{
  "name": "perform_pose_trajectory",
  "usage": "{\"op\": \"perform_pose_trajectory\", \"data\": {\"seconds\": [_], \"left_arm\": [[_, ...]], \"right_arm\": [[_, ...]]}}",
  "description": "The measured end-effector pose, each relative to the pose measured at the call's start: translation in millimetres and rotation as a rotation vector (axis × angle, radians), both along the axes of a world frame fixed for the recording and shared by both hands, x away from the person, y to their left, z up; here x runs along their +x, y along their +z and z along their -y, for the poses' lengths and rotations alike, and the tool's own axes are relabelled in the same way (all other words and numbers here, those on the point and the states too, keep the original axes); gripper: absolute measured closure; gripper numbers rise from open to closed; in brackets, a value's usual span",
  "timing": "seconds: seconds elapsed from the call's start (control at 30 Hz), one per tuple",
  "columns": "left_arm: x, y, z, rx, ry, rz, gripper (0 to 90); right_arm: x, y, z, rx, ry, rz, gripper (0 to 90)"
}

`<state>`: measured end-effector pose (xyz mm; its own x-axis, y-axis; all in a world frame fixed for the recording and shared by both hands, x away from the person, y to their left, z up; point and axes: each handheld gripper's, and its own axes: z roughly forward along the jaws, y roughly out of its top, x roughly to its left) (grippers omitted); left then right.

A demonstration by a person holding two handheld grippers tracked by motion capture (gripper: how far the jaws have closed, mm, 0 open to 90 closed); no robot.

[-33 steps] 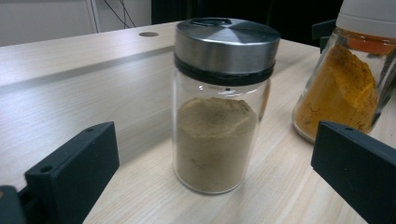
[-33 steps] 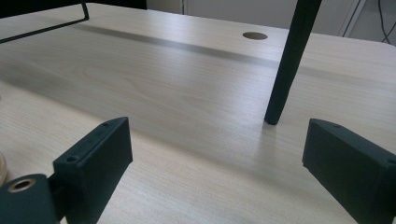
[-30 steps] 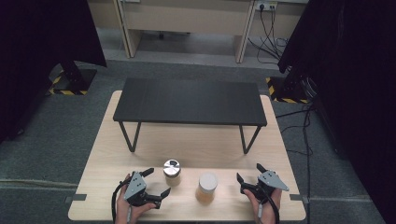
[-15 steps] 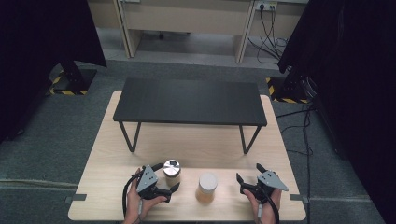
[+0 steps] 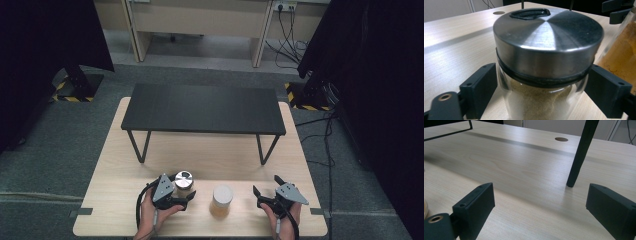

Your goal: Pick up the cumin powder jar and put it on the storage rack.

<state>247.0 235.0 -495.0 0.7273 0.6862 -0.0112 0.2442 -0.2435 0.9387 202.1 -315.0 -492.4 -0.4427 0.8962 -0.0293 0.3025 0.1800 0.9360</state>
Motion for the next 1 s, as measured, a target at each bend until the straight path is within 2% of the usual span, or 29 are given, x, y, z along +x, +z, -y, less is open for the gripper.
{"op": "perform_pose_trajectory", "data": {"seconds": [0.47,1.0], "left_arm": [[3.0,3.2,3.0,0.03,-0.008,-0.003,29.5],[3.5,3.0,2.2,0.023,-0.005,-0.008,30.4]], "right_arm": [[0.1,0.2,-0.3,-0.003,0.002,0.0,8.6],[1.0,1.1,-0.8,-0.013,0.011,-0.004,8.7]]}}
